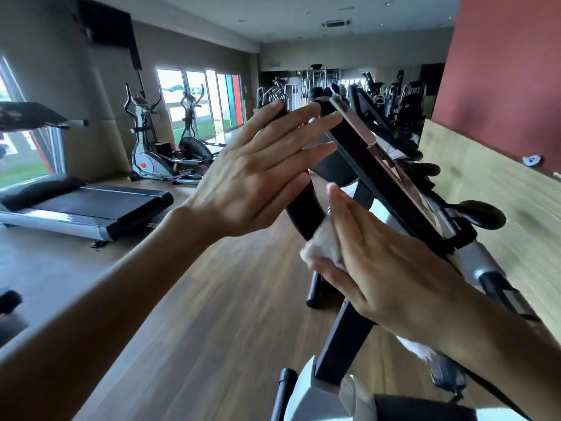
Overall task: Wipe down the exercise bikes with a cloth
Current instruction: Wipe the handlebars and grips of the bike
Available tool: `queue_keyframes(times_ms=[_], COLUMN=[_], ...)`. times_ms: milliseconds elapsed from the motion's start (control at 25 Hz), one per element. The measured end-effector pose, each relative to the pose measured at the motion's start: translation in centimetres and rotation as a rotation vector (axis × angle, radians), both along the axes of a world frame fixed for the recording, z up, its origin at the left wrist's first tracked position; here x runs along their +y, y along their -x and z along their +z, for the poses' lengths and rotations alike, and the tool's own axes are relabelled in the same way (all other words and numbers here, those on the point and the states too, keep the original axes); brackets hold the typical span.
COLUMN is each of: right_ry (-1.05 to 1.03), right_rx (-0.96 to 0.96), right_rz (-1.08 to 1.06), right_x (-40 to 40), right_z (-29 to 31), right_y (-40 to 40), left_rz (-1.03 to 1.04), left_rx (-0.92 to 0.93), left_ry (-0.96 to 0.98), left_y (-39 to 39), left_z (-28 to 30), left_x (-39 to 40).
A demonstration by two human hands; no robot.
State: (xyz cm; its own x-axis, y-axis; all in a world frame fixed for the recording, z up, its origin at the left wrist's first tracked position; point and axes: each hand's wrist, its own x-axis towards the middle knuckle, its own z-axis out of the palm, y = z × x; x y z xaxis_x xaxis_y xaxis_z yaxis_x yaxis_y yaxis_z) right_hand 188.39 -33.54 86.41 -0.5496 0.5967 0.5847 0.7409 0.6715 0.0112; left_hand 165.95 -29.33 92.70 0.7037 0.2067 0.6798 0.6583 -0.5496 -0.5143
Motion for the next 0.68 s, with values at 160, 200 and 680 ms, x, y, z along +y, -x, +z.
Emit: queue_keyframes(times_ms=[160,200,680], right_ry=[0.011,0.002,-0.005], right_rx=[0.047,0.035,0.139], right_rz=[0.056,0.048,0.032], right_x=[0.9,0.6,1.5], right_z=[0.8,0.3,1.7], right_y=[2.2,1.9,4.3], left_rz=[0.013,0.014,0.074], left_rx=[-0.067,-0.076,-0.043], left_ry=[-0.042,-0.041,0.105], left_y=[-0.5,-0.5,-0.8], left_z=[-0.7,-0.6,0.4], left_x=[-0.2,-0.4,-2.6])
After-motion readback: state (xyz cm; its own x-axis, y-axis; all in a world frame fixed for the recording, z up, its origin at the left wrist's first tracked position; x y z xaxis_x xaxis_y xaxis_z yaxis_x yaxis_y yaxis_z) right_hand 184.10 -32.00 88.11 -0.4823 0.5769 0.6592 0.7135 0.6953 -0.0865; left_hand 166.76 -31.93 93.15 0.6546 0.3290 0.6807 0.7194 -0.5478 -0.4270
